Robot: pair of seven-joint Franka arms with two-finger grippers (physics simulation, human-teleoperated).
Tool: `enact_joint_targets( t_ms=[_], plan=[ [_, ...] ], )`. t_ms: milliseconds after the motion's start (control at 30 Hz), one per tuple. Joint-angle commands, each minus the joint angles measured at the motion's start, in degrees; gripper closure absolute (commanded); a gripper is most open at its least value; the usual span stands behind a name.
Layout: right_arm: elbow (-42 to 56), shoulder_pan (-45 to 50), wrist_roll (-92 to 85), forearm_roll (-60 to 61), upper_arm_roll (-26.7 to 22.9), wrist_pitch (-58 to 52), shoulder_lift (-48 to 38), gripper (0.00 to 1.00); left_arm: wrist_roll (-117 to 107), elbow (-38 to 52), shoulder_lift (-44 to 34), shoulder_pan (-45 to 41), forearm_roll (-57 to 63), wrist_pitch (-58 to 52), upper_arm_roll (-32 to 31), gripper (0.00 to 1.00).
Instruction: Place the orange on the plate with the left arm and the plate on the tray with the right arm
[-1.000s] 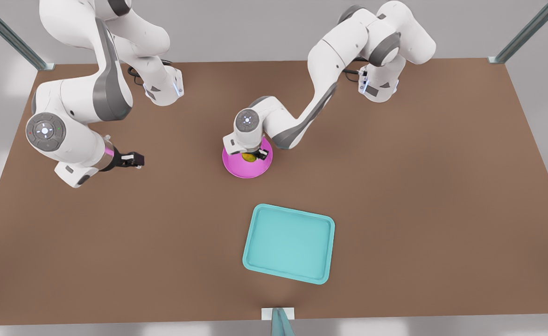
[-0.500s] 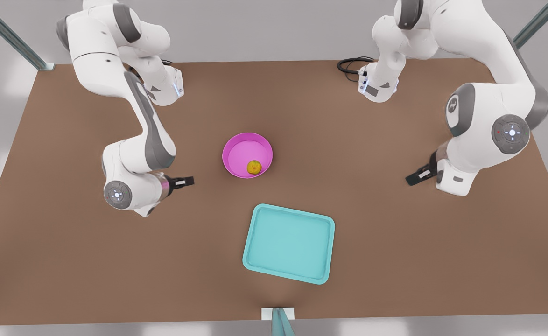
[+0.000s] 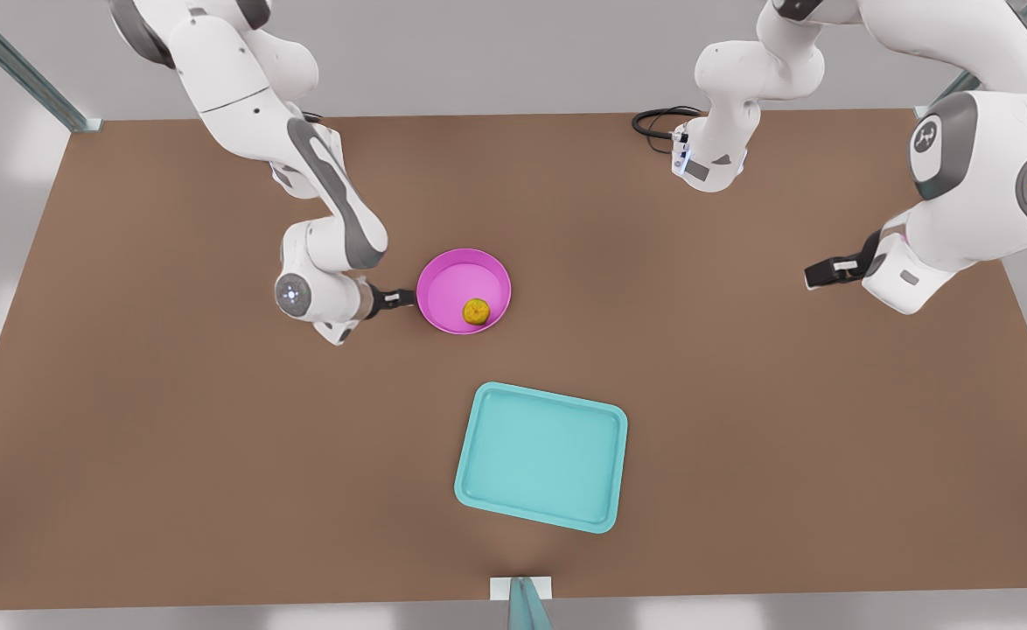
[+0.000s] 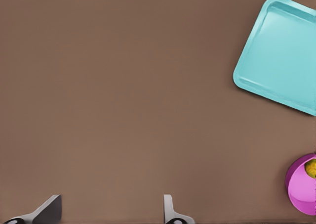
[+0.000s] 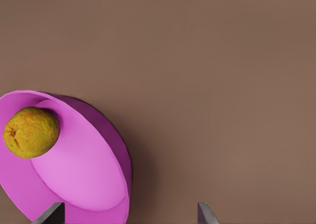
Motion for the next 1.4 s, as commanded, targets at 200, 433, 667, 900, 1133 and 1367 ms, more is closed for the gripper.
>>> enact_joint_targets(
  t_ms=[200,433,667,900,1133,1367],
  plan=[
    [0.54,2.25,-8.04,3.33,0.27,8.63,3.2,0.0,13.76,0.1,-1.79,-0.14,-3.86,-4.61,0.22,0.0],
    [0.89,3.65,-8.04,3.33,0.45,8.1,4.34,0.0,13.4,-0.08,0.76,-0.14,-3.24,-2.67,0.13,0.0],
    [1.51,5.15,-8.04,3.33,0.45,8.1,6.89,0.0,13.32,-0.43,0.93,-0.22,-3.16,-3.46,-0.05,0.0],
    [3.35,5.24,-8.21,3.33,0.36,5.99,8.29,0.47,13.32,-0.52,1.37,-0.22,-3.16,-3.46,0.04,0.0],
    [4.85,5.32,-8.48,3.25,0.36,5.9,10.67,0.58,13.23,-0.61,1.28,-0.22,-3.16,-4.61,0.04,0.0],
    [8.18,5.24,-8.39,3.25,0.27,0.81,10.4,0.79,12.88,0.01,1.64,-0.22,-3.24,-3.99,0.04,0.0]
  ],
)
